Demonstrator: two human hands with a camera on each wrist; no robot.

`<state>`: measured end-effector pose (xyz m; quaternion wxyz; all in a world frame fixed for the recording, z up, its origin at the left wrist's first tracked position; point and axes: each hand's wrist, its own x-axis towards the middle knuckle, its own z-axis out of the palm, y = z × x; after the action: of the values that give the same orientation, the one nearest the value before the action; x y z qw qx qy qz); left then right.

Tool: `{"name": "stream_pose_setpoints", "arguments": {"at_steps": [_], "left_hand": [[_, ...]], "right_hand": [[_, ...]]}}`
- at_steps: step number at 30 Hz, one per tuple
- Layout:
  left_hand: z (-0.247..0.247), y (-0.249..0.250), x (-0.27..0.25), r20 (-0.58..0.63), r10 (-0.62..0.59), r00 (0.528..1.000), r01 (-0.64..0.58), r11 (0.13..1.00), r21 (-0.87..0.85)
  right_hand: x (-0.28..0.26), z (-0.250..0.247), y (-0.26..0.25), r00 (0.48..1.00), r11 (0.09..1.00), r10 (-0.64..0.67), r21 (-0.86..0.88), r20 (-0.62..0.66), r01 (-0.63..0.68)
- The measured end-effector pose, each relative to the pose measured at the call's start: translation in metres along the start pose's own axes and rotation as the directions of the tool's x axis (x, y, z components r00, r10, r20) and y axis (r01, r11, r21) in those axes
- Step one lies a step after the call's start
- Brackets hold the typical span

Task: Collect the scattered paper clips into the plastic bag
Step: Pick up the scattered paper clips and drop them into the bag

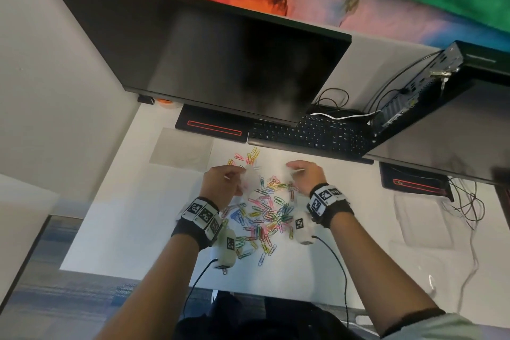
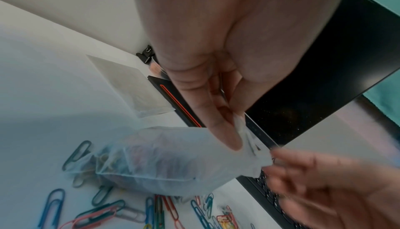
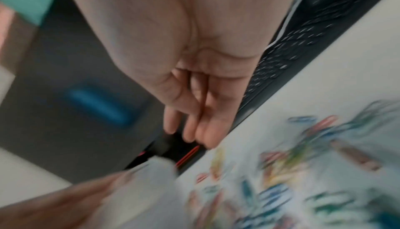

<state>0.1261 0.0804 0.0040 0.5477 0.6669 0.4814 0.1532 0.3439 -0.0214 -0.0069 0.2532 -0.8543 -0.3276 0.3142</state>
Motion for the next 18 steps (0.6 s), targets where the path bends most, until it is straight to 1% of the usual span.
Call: {"name": "stream_pose_setpoints", "arguments": {"at_steps": [1,2,3,5,7,8,10,11,12,14,16,17,18], "left_hand": [[0.000,0.000,0.000,-0.001,0.000,1.000,0.000,1.000,-0.001],[0.000,-0.001,-0.001,-0.003,-0.001,1.000,0.001,1.000,0.000],[0.000,-0.001,-0.001,-0.003,-0.005,1.000,0.005,1.000,-0.002],[0.002,-0.001,-0.003,-0.005,-0.016,1.000,0.016,1.000,-0.019],[0.004,-0.002,-0.004,-0.003,-0.024,1.000,0.023,0.999,-0.024],[0.005,-0.002,-0.004,-0.001,-0.025,1.000,0.025,0.999,-0.023],[0.006,-0.003,-0.003,0.000,-0.031,1.000,0.031,0.999,-0.023],[0.006,-0.003,-0.003,0.001,-0.034,0.999,0.034,0.999,-0.023],[0.007,-0.003,-0.004,0.001,-0.036,0.999,0.036,0.999,-0.027],[0.007,-0.003,-0.005,0.002,-0.039,0.999,0.039,0.999,-0.034],[0.008,-0.003,-0.007,0.004,-0.046,0.999,0.046,0.998,-0.037],[0.008,-0.004,-0.007,0.005,-0.051,0.999,0.051,0.998,-0.039],[0.009,-0.004,-0.008,0.005,-0.056,0.998,0.056,0.998,-0.040]], "right_hand": [[0.006,0.000,0.014,0.999,0.985,0.048,-0.168,0.007,-0.046],[0.010,0.005,0.027,0.997,0.958,0.071,-0.283,0.038,-0.057],[0.011,0.012,0.037,0.995,0.939,0.057,-0.342,0.080,-0.026],[0.010,0.033,0.049,0.985,0.918,-0.052,-0.381,0.166,0.112],[0.003,0.051,0.051,0.958,0.872,-0.167,-0.418,0.234,0.254],[0.000,0.058,0.050,0.939,0.823,-0.221,-0.466,0.263,0.324],[-0.003,0.066,0.045,0.901,0.673,-0.311,-0.600,0.302,0.433],[-0.003,0.068,0.042,0.891,0.620,-0.332,-0.641,0.309,0.453],[-0.003,0.070,0.040,0.886,0.597,-0.344,-0.657,0.310,0.461],[0.000,0.071,0.040,0.870,0.568,-0.378,-0.663,0.316,0.488],[0.003,0.066,0.043,0.874,0.575,-0.382,-0.664,0.300,0.479],[0.005,0.063,0.045,0.889,0.616,-0.372,-0.646,0.266,0.451],[0.006,0.059,0.047,0.916,0.695,-0.348,-0.600,0.201,0.396]]}}
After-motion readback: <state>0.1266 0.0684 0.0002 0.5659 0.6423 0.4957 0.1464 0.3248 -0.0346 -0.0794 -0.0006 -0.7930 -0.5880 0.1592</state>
